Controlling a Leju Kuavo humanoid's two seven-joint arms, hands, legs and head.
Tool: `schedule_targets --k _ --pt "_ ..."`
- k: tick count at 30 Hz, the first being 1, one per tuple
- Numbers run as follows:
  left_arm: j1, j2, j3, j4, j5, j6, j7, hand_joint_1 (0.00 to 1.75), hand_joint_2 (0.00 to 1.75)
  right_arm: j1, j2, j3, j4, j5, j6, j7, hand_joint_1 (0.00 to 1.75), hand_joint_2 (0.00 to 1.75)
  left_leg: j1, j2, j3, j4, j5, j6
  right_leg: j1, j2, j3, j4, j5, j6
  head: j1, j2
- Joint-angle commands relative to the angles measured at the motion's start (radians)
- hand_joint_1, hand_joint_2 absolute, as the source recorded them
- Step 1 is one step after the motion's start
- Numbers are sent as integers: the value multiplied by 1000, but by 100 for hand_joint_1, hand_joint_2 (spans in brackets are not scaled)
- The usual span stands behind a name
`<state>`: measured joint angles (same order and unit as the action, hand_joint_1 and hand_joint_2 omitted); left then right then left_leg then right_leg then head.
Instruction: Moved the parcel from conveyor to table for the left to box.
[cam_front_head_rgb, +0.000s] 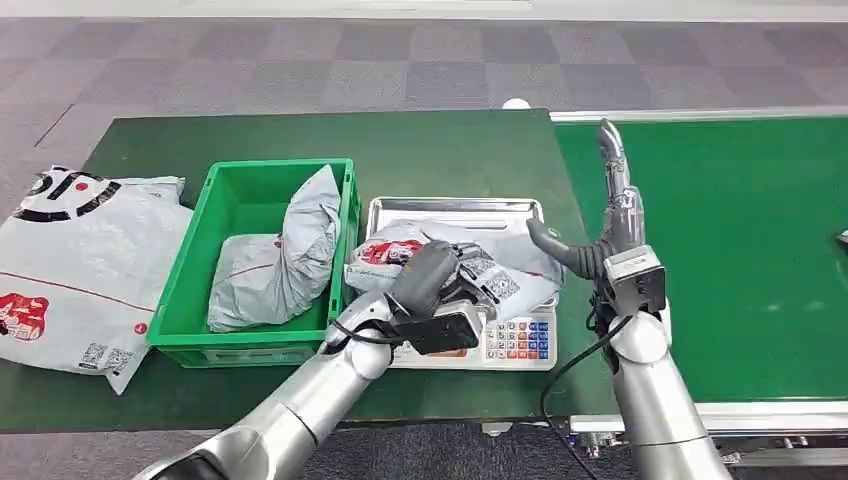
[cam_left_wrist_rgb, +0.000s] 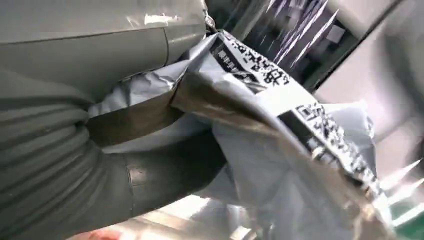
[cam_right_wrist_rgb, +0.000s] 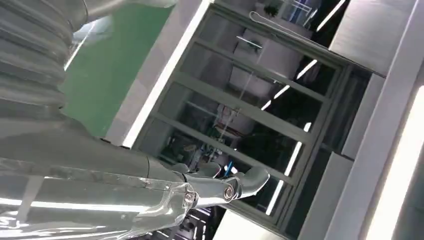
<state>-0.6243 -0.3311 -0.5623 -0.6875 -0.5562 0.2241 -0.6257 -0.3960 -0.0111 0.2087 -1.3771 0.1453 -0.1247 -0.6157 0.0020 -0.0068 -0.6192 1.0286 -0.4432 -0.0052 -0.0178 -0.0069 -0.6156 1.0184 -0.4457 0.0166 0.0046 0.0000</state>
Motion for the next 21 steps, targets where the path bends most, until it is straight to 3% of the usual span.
schedule_targets --k 1,8,10,15,21 --pt "52 93 -41 -207 -298 474 12 175 175 -26 -22 28 41 -13 0 9 0 175 1 4 6 -5 0 -1 2 4 6 -6 2 -2 0 0" --pt "73 87 -4 -245 -330 474 -5 175 175 -22 -22 27 38 -13 -2 10 0 175 1 3 3 -2 -1 0 1 3 2 -2 0 -1 0 0" --pt "139 54 112 -357 -433 474 -72 175 175 -13 -22 24 30 -13 -6 12 0 175 1 3 3 -2 0 0 1 2 2 -3 0 -1 0 0" --pt "224 46 268 -653 -540 474 -72 175 175 21 -32 11 -3 -10 -18 16 0 175 1 3 2 -1 -1 0 1 3 1 -2 0 -1 0 0" --pt "221 43 315 -656 -533 474 -72 175 175 25 -32 8 -8 -10 -19 16 0 175 1 4 1 -1 -1 0 1 3 0 -1 0 -1 0 0"
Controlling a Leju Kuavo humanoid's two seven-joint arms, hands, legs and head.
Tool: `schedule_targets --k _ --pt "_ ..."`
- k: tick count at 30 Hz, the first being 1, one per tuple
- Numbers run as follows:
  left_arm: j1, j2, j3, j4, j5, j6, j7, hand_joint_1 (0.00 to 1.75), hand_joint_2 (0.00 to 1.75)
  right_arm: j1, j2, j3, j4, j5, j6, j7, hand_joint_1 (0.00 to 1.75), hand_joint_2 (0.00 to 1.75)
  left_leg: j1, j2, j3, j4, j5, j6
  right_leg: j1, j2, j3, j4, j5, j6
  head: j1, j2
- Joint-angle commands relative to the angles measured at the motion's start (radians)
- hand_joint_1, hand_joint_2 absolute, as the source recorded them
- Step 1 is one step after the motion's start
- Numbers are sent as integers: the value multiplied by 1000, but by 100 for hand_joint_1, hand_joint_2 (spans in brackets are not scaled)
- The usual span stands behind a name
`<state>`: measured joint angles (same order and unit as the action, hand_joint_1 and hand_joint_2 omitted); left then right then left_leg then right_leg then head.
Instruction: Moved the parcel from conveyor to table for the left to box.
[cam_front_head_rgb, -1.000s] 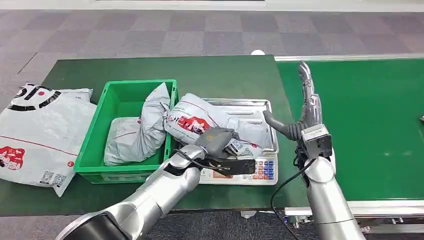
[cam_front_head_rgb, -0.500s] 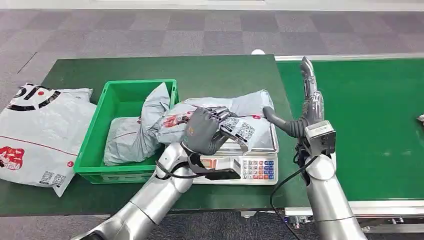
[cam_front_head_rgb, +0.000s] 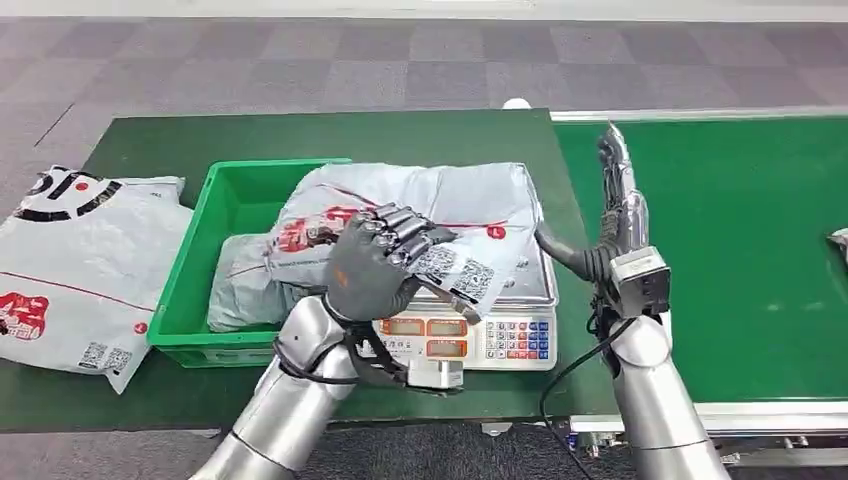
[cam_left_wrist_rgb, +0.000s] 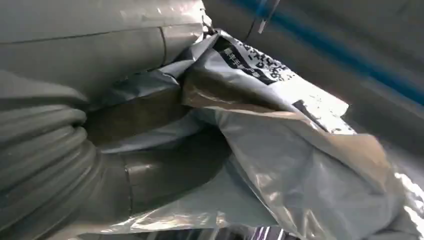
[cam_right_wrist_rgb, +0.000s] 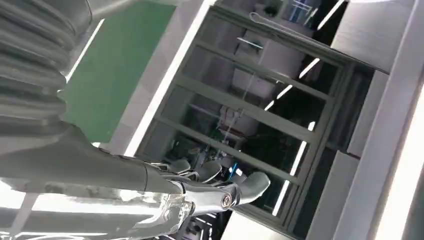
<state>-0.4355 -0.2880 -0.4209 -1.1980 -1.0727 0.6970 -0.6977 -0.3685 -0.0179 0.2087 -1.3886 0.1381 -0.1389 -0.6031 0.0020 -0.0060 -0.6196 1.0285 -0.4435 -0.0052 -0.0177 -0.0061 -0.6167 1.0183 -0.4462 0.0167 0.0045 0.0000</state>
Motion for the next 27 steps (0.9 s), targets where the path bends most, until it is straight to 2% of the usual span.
schedule_targets --k 1,3,5,7,8,11,12,14,17,20,23,27 --pt "32 0 174 -145 -17 1 0 175 175 -3 -25 8 4 -3 -5 4 0 175 1 4 3 -2 -1 -1 1 3 2 -2 1 -1 0 0" --pt "26 -1 205 -142 -26 1 0 175 175 -4 -23 8 3 -2 -6 4 0 175 1 2 3 -2 0 -1 1 2 2 -2 1 -1 0 0" --pt "21 -33 316 -127 -82 1 0 175 175 -3 -22 6 2 0 -9 6 0 175 1 3 3 -2 0 0 1 2 2 -3 1 -1 0 0" --pt "-19 -32 412 -14 -83 1 23 175 175 2 -17 2 -5 5 -13 9 0 175 1 4 4 -2 0 0 1 4 3 -3 1 -1 0 0" --pt "-70 19 397 115 -59 1 151 175 175 10 -16 -1 -16 10 -17 9 0 175 1 4 5 -3 0 -1 1 4 4 -4 1 -2 0 0" --pt "-139 111 354 292 -7 -14 344 175 175 12 -15 -5 -19 24 -22 19 0 175 0 1 4 -2 1 -1 0 1 3 -2 0 -1 0 0" --pt "-151 126 351 327 -29 -26 403 175 175 11 -14 -7 -16 26 -24 23 0 175 0 1 6 -4 2 -1 0 0 5 -3 1 -2 0 0" --pt "-192 156 362 458 -56 -143 553 175 175 7 -12 -16 -3 34 -28 36 0 175 1 2 7 -7 3 -2 2 2 6 -6 3 -3 0 0" --pt "-251 183 354 634 -96 -306 656 175 175 -10 -4 -21 23 46 -17 43 0 175 1 2 7 -5 3 -2 2 1 5 -4 2 -3 0 0" --pt "-282 189 355 747 -100 -469 685 175 175 -25 7 -23 43 60 0 50 0 175 1 3 7 -5 2 -2 2 3 5 -4 2 -3 0 0" --pt "-280 186 366 767 -90 -496 678 175 175 -24 9 -24 37 68 4 55 0 175 1 3 4 -2 1 -2 1 3 3 -2 1 -2 0 0" --pt "-284 191 350 778 -113 -548 705 175 175 -28 11 -26 33 74 10 66 0 175 1 5 8 -5 1 -2 1 5 7 -5 2 -3 0 0"
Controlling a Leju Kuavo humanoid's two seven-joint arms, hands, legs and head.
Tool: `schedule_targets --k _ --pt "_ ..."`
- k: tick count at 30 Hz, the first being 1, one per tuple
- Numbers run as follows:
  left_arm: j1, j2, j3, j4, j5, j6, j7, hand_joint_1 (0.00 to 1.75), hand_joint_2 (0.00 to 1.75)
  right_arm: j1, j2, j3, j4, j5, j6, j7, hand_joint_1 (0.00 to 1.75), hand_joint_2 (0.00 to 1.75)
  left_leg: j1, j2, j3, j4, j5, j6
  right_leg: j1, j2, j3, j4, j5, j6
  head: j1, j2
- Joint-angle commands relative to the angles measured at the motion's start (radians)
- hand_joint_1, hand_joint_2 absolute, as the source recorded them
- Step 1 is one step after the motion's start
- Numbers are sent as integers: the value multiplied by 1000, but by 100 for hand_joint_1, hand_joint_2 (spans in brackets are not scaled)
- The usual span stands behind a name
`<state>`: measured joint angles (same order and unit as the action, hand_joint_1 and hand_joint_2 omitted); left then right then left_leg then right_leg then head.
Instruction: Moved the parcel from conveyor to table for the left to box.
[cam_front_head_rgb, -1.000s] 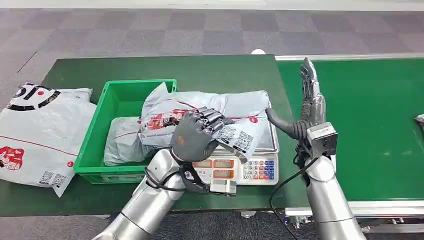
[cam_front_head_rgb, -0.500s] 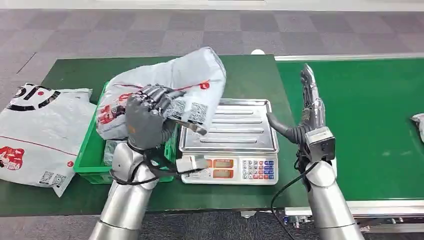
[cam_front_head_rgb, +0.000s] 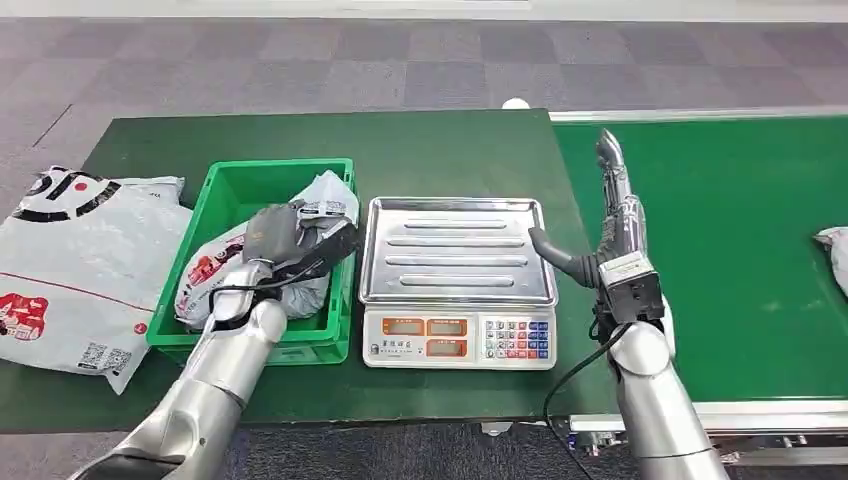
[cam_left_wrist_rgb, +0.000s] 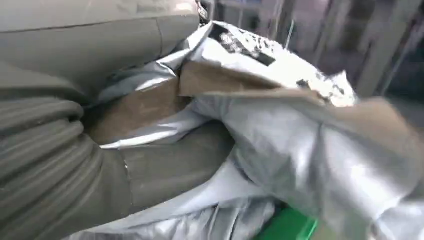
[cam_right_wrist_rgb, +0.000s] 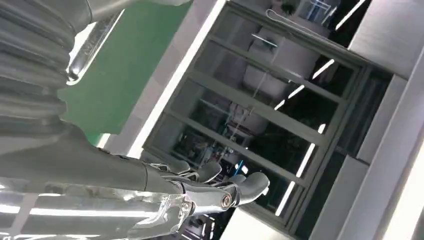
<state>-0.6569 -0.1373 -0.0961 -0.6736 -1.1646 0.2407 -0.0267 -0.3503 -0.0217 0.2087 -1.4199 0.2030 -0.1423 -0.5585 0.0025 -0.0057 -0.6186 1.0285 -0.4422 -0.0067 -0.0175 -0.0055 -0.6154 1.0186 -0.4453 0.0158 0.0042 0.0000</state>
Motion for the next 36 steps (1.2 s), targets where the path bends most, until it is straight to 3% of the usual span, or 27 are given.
schedule_targets --k 1,3,4,5,7,11,15,17,19,21,28,29,31,34,36 --pt "-70 43 19 270 -34 -129 49 175 175 -51 19 -27 70 11 16 24 0 175 1 5 8 -7 1 -1 1 5 6 -7 2 -2 0 0" --pt "-74 46 16 283 -45 -152 64 171 175 -55 23 -25 77 13 19 25 0 175 0 3 6 -3 0 0 0 3 5 -3 1 -1 0 0" --pt "-72 45 29 284 -40 -146 74 56 175 -56 24 -24 79 14 20 26 0 175 0 3 6 -2 -1 0 0 2 5 -1 0 -1 0 0" --pt "-65 43 44 275 -27 -111 76 0 175 -54 25 -23 78 15 21 26 0 175 0 4 8 -4 0 0 0 3 6 -3 1 -1 0 0" --pt "-48 28 119 243 48 -7 53 0 175 -47 23 -20 72 17 23 26 0 175 0 6 11 -8 2 0 1 5 9 -7 4 -2 0 0" --pt "-4 5 198 154 184 203 -122 0 175 -36 13 -9 60 19 27 26 0 175 0 4 14 -5 0 0 0 3 12 -3 1 -1 0 0" --pt "22 -1 197 90 265 294 -218 0 175 -38 5 3 62 16 28 17 0 175 1 5 12 -5 1 -2 2 3 9 -3 2 -3 0 0" --pt "50 -6 183 18 381 355 -359 0 175 -42 -1 12 65 7 27 10 0 175 1 6 13 -8 2 -2 2 5 9 -6 3 -4 0 0" --pt "64 -14 191 -19 452 343 -415 0 175 -43 -3 15 66 4 26 9 0 175 1 5 13 -6 1 -2 2 5 9 -4 2 -4 0 0" --pt "107 -35 184 -127 653 280 -644 0 175 -47 -6 22 73 -5 27 5 0 175 1 4 13 -5 1 -2 1 4 9 -3 1 -3 0 0" --pt "191 -15 -1 -383 862 330 -671 0 175 -79 -16 35 119 -23 25 0 0 175 1 5 8 -4 1 -2 2 5 5 -3 1 -3 0 0" --pt "221 -18 -22 -472 986 228 -671 0 175 -85 -20 36 129 -26 26 -1 0 175 0 4 7 -4 0 -2 1 5 4 -1 0 -3 0 0" --pt "234 -1 -62 -501 989 222 -671 0 175 -91 -22 38 139 -27 28 -1 0 175 1 3 6 -3 0 -2 1 4 4 -1 0 -3 0 0" --pt "241 2 -92 -510 1054 96 -671 0 175 -100 -24 35 159 -35 30 1 0 175 1 3 8 -5 1 -2 1 3 5 -3 1 -4 0 0" --pt "247 13 -124 -505 1157 -143 -671 0 175 -121 -21 30 199 -52 36 -7 0 175 1 3 7 -5 1 -2 1 3 4 -3 1 -4 0 0"
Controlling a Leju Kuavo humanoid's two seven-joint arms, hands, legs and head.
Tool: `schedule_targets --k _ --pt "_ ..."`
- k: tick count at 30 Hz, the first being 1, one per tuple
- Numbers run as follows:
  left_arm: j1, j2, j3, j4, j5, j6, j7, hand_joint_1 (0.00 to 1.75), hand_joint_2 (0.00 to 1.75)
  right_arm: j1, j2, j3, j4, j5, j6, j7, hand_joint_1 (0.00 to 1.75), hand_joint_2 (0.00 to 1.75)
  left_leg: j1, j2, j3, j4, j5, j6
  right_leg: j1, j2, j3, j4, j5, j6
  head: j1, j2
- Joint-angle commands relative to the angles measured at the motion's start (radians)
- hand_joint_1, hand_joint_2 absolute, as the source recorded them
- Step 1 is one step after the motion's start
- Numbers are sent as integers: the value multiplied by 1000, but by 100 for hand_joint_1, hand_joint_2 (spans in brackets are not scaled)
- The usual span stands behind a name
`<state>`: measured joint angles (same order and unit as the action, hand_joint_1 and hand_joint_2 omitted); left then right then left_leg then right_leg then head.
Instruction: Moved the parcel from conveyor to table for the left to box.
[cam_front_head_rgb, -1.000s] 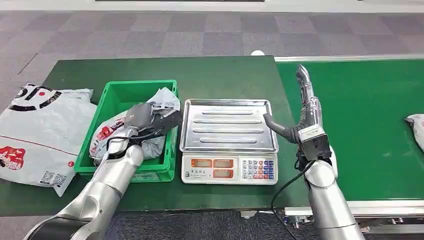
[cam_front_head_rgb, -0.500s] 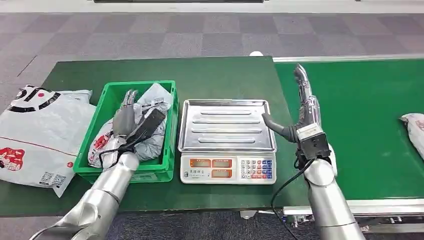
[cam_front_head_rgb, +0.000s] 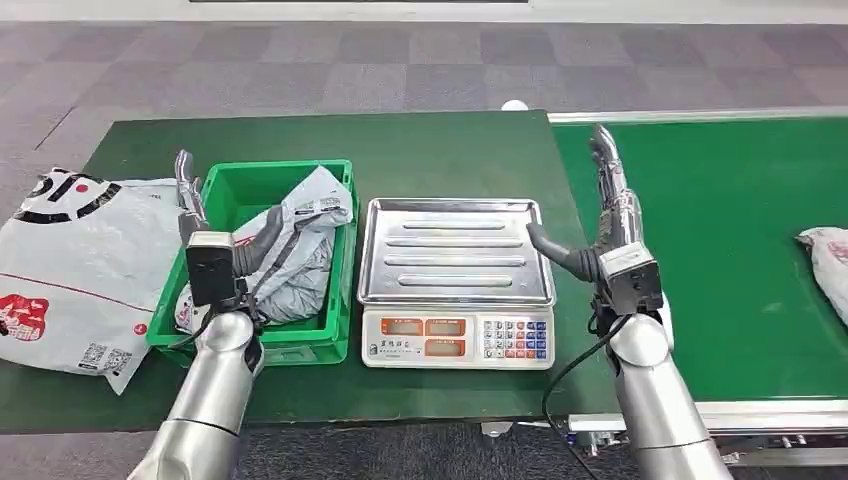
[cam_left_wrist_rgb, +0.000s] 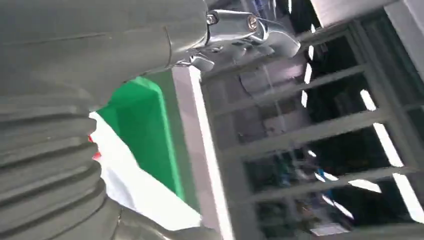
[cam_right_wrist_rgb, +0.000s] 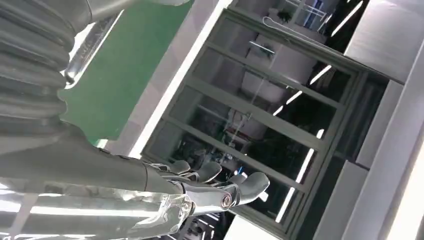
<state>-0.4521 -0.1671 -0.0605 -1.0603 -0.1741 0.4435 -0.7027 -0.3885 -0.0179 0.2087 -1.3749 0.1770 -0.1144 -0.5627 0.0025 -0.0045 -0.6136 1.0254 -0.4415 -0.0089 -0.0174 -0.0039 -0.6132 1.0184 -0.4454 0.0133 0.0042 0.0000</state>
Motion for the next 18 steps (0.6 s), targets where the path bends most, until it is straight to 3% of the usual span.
schedule_targets --k 1,3,5,10,14,18 --pt "39 48 -168 -110 187 -425 5 0 175 -90 -20 26 168 -34 6 -9 0 175 0 1 1 -1 0 0 1 1 1 -1 0 -1 0 0" --pt "21 47 -177 -26 252 -641 5 0 175 -117 -3 8 232 -53 -8 -18 0 175 1 3 2 -2 0 0 1 2 2 -3 1 -1 0 0" --pt "5 30 -192 58 262 -709 5 0 175 -126 1 -9 295 -61 -27 -27 0 175 0 2 2 -3 0 0 1 2 2 -3 1 -1 0 0" --pt "-12 -10 -257 164 171 -710 5 0 175 -95 14 -94 414 -107 -108 -132 0 175 1 -2 5 -6 2 0 1 -3 6 -8 2 -1 0 0" --pt "8 -4 -285 151 154 -688 5 0 175 -21 31 -103 374 -135 -108 -135 0 175 1 -2 3 -4 1 0 1 -3 4 -5 0 -1 0 0" --pt "11 2 -295 140 145 -672 5 0 175 -16 32 -93 376 -127 -112 -135 0 175 0 0 0 -1 -1 0 0 -1 0 -2 0 -1 0 0"
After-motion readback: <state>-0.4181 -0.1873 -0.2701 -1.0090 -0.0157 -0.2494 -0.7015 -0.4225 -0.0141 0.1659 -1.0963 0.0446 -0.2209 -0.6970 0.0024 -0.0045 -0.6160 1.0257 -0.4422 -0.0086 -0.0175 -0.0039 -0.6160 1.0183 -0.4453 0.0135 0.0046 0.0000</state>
